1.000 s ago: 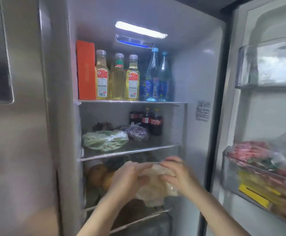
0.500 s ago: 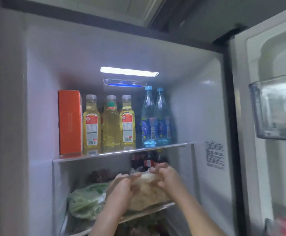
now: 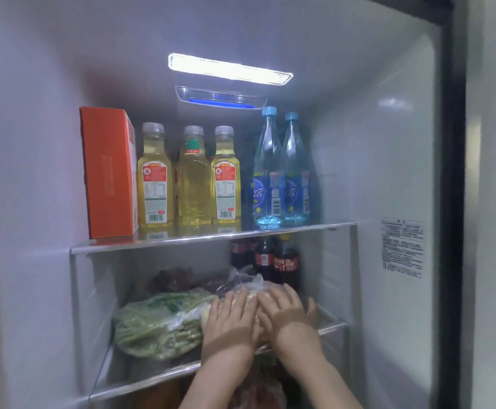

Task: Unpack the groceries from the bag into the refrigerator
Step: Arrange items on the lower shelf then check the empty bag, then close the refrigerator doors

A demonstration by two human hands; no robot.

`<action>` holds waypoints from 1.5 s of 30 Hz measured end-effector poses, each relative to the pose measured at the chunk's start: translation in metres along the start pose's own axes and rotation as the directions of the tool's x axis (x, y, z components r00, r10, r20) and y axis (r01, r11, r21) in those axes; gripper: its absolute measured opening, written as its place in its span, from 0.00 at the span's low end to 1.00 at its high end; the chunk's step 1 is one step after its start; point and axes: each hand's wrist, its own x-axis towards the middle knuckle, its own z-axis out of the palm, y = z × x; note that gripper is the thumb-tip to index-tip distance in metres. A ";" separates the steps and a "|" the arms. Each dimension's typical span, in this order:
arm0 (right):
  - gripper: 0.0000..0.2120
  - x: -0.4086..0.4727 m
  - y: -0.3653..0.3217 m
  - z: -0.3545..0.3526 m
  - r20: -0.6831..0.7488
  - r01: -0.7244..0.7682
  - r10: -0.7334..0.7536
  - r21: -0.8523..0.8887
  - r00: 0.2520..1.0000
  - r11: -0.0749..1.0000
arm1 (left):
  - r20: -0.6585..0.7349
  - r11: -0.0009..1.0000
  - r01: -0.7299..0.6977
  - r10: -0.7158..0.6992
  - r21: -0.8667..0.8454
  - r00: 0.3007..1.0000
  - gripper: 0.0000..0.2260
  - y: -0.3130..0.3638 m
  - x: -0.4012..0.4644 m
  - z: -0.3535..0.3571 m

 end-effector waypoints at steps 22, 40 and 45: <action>0.25 -0.179 -0.034 0.004 -0.324 0.181 0.013 0.561 0.946 0.807 | 0.046 0.919 0.070 -0.057 -0.389 0.997 0.23 0.046 -0.170 -0.011; 0.26 -0.386 -0.138 0.022 -0.159 0.092 -0.020 0.454 0.987 0.886 | 0.192 0.955 0.110 -0.057 -0.276 0.980 0.22 0.006 -0.396 -0.051; 0.22 -0.442 -0.150 -0.024 -0.171 -0.099 0.170 0.360 0.970 0.928 | 0.105 0.917 -0.140 0.192 -0.373 0.976 0.25 0.023 -0.421 -0.077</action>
